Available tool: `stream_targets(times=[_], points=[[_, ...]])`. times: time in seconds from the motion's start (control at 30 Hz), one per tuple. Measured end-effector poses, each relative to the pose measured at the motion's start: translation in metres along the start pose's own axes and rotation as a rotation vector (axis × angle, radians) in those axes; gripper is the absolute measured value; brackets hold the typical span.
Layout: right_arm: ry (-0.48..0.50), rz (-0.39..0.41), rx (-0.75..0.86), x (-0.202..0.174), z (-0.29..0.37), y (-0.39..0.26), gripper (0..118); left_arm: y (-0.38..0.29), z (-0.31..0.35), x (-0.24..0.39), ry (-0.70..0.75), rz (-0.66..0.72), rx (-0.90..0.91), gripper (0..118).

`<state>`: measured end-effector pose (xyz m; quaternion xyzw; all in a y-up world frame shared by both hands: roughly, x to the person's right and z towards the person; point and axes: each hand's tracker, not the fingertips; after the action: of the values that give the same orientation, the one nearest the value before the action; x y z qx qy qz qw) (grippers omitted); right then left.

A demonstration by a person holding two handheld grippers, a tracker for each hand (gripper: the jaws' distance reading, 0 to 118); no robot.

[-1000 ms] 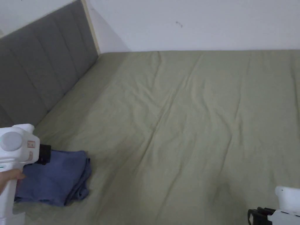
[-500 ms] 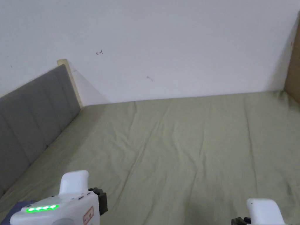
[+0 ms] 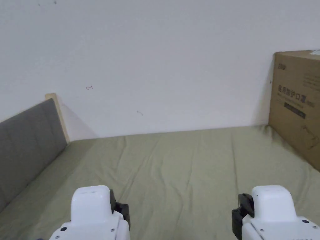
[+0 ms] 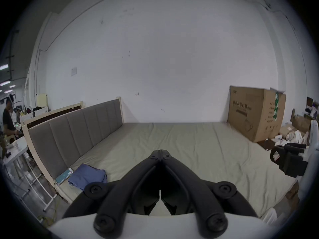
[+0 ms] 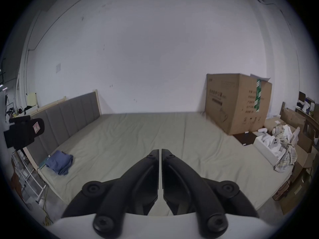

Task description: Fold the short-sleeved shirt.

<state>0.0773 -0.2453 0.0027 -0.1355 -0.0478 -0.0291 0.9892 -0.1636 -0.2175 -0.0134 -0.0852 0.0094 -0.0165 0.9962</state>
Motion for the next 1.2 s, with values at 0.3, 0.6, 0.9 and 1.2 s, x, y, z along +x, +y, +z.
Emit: stream_targets(times=[0.3,0.6,0.9,1.2], points=[[-0.039,0.08,0.122,0.001,0.044,0.005,3,-0.005,0.041,0.017,-0.041,-0.073,0.104,0],[-0.034,0.094,0.128,0.002,0.046,0.005,3,-0.004,0.043,0.011,-0.03,-0.017,0.126,0],[-0.052,0.121,0.11,0.001,0.038,0.001,21,-0.01,0.035,0.013,-0.065,-0.034,0.086,36],[-0.037,0.067,0.121,0.008,0.034,0.0,103,-0.011,0.03,0.02,-0.095,-0.062,0.061,118]])
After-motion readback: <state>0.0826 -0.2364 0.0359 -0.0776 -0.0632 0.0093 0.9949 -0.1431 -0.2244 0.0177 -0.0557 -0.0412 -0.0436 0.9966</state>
